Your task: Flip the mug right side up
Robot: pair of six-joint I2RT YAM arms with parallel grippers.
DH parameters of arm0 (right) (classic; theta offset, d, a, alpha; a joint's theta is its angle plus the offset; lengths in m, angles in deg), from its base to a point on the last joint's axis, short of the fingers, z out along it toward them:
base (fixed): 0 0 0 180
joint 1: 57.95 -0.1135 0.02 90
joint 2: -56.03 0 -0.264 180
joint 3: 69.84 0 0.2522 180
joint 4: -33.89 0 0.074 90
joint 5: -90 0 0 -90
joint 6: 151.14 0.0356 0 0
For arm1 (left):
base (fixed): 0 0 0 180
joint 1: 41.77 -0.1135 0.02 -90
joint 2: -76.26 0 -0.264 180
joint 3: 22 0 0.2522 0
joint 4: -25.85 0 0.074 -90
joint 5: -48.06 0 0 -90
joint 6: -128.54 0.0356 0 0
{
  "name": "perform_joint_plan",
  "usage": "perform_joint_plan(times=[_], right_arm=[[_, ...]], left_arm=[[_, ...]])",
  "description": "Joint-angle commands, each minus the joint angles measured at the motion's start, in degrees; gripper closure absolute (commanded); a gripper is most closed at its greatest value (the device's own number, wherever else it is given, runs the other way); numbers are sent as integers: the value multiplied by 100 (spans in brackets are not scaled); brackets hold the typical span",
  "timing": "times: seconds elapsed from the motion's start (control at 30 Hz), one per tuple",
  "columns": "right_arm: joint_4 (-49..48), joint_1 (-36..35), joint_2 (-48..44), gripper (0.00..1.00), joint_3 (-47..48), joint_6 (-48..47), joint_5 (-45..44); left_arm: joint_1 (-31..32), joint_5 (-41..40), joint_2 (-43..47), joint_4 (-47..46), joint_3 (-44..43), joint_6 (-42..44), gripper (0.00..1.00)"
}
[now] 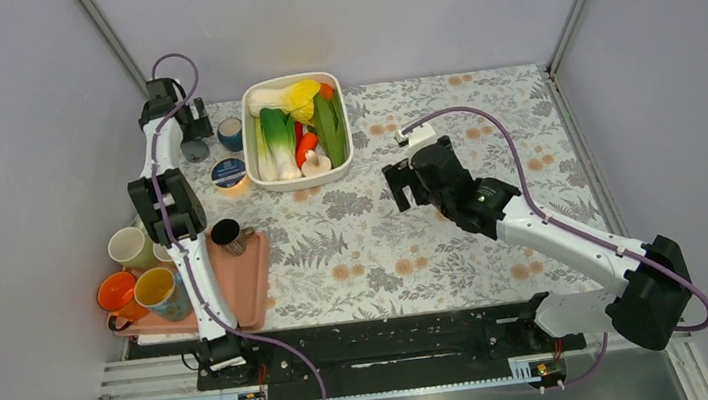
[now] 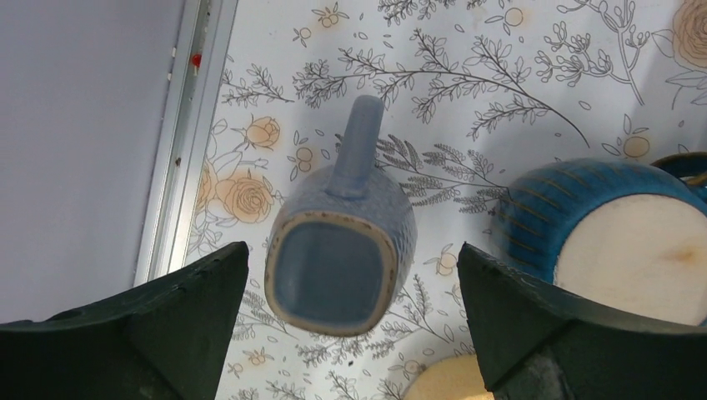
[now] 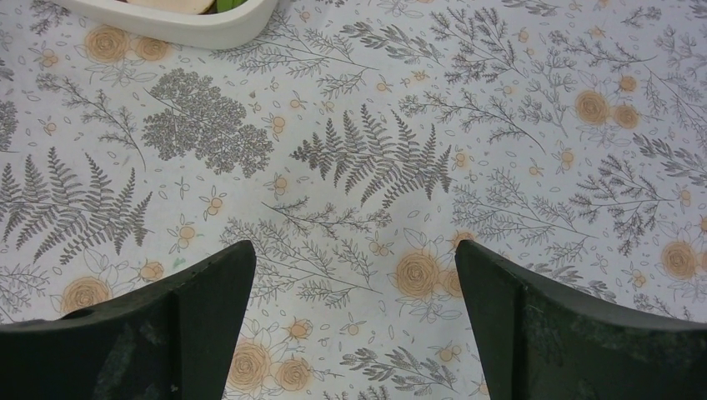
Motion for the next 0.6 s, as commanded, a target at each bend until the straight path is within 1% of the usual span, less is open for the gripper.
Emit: perform_joint_plan(times=[0.0,0.07,0.17,0.23,0.33,0.43,0.53,0.57], right_arm=[[151,75,87,1,304,-12,-184],[221,78,123,1,382,32,-236],[274,71,151,1,467,129,-298],[295,75,159,1,489,238,-299],[339,70,162,1,508,399,-388],[336,75,158,1,570,426,-520],[357,73,174,1,675,296,-554],[382,75,184,1,731,253,-543]], left_arm=[[-68,352,-179,-451,-340,199,2],[-99,471,-208,-508,-343,181,6],[-189,684,-235,-574,-332,108,17],[-244,854,-238,-620,-335,96,29],[-282,1009,-210,-600,-311,116,53],[-286,1159,-53,-636,-62,229,72],[-287,1180,58,-624,61,376,98],[-285,1120,97,-558,49,398,100]])
